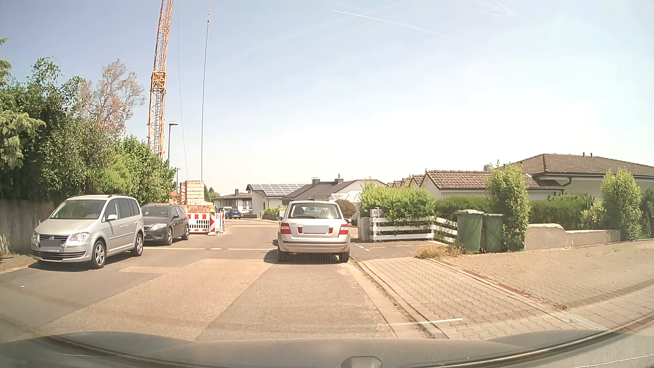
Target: Follow the waypoints while adhering to traffic rules and regulations
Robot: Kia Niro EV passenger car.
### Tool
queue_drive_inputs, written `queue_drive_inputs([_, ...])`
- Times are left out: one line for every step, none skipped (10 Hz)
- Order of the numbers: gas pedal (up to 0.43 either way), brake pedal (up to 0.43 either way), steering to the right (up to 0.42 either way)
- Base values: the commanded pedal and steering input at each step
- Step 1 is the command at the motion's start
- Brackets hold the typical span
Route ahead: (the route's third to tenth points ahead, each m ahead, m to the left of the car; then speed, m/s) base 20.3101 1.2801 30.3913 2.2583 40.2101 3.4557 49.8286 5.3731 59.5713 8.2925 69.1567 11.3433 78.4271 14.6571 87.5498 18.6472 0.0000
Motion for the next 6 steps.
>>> queue_drive_inputs([0.000, 0.354, -0.019])
queue_drive_inputs([0.000, 0.354, -0.019])
queue_drive_inputs([0.000, 0.354, -0.020])
queue_drive_inputs([0.000, 0.354, -0.020])
queue_drive_inputs([0.000, 0.354, -0.019])
queue_drive_inputs([0.000, 0.354, -0.020])
